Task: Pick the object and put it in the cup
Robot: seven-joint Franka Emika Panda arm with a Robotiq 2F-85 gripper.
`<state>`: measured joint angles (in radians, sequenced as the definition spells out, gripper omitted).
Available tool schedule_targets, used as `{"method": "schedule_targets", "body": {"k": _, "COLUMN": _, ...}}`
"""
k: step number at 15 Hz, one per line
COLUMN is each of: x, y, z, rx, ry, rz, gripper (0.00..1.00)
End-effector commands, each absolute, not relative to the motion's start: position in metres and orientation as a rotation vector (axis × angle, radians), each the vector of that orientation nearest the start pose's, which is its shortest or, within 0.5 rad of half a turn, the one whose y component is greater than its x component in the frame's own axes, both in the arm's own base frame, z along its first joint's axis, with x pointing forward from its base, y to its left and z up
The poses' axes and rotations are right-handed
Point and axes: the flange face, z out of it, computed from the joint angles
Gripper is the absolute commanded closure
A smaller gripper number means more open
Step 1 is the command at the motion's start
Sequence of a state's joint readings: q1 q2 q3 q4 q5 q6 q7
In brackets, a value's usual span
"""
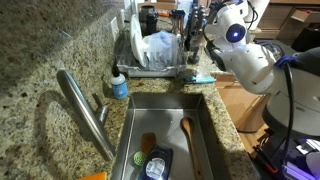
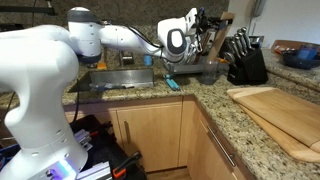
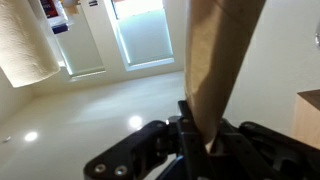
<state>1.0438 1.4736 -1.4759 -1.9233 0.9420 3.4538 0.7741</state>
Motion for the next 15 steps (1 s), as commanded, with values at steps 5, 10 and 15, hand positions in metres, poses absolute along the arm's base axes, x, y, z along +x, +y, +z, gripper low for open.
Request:
{"method": "schedule_targets", "body": {"k": 5, "x": 0.636, "y": -0.056, "z": 0.420, "rx": -2.047, "ry": 1.142, "rz": -2.631, "gripper": 0.38}}
{"method": "schedule_targets", "body": {"k": 10, "x": 0.634, "y": -0.056, "z": 0.423, "rx": -2.035, "ry": 1.177, "rz": -2.615, "gripper": 0.01}}
{"method": "schedule_targets", "body": {"k": 15, "x": 0.635, "y": -0.033, "z": 0.479, "rx": -2.201, "ry": 1.344, "rz": -2.263, "gripper": 0.00}}
